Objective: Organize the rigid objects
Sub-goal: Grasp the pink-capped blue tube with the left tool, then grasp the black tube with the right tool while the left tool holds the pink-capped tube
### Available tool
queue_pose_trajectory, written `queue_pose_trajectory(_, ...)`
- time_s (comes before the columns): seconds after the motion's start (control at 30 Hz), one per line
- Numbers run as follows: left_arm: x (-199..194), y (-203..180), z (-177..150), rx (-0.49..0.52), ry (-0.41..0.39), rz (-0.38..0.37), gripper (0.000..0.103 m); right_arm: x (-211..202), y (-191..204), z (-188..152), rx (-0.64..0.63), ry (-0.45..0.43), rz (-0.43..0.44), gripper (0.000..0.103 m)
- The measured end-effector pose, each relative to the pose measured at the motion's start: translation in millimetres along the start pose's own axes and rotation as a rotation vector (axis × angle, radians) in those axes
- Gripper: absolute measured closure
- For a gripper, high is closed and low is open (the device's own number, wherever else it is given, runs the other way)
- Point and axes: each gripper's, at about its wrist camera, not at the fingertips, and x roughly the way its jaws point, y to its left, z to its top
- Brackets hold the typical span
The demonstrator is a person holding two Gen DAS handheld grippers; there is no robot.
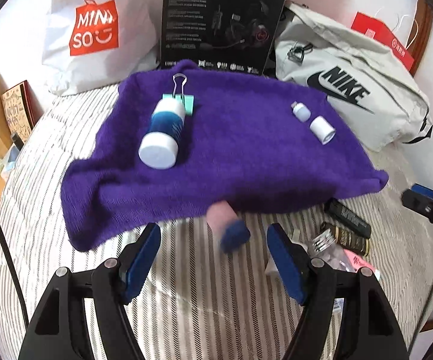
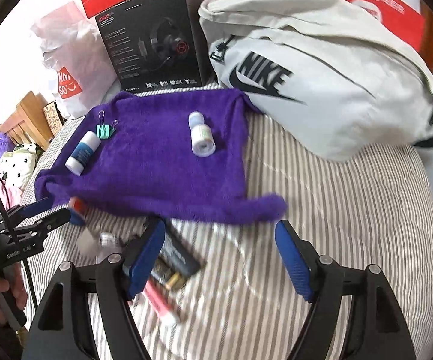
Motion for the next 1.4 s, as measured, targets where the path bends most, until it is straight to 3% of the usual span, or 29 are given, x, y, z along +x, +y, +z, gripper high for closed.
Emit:
queue_pose_trajectory(0.17,16,-6,-2,-0.023,0.012,0.026,0.031,-3,-10,-20,0.037,0.020,0.004,0.028)
queue_pose_trajectory(0.47,29,-4,-3,-0.072,0.020,0.065,0.043,-2,-16,-38,0.025,0.033,0.004,0.028)
queue_pose_trajectory(0.57,29,-2,-2,-0.078,0.016,0.084,0.053,3,-11,-37,0.002,0.033,0.011,0.028)
queue_pose_trajectory(0.73,29,1,-1,-0.070,0.011,0.081,0.080,19,1,-31,-0.058,0.020,0.049,0.028)
queue_pose_trajectory(0.9,25,3,-4,-0.077,0.010,0.075,0.080,40,14,-26,-0.114,0.034,0.085,0.030)
queue_pose_trajectory(1.0,23,2,-7,-0.073,0.011,0.062,0.080,50,22,-25,-0.153,0.050,0.103,0.037)
queue_pose_trajectory(1.27,22,3,-6,-0.063,0.018,0.047,0.080,64,44,-17,-0.291,0.042,0.080,0.049)
queue_pose_trajectory(1.4,22,3,-6,-0.059,0.017,0.039,0.080,70,59,-15,-0.408,0.052,0.057,0.049)
